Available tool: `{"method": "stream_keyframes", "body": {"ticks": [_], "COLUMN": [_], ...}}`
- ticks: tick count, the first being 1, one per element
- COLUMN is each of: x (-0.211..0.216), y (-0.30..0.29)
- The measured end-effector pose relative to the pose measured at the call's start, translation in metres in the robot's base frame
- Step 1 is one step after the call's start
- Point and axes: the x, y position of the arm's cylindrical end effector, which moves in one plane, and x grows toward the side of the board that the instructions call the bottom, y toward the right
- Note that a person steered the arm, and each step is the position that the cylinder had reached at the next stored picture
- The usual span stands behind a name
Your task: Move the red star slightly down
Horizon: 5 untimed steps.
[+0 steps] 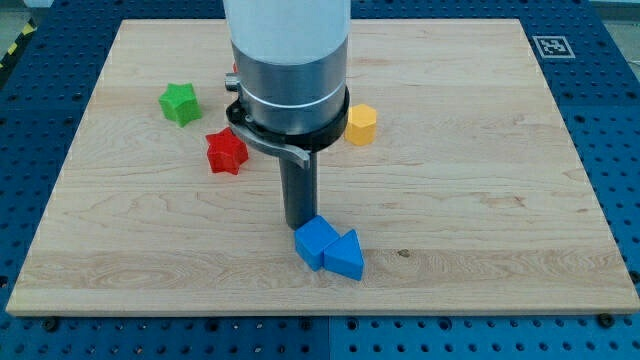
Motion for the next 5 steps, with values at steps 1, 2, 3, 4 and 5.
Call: {"method": "stream_keyframes", "body": {"ticks": [1, 2, 3, 4, 5], "x": [0.008, 0.007, -0.035, -0.043, -0.043], "y": [0.0, -0.007, -0.004, -0.004, -0.004]}}
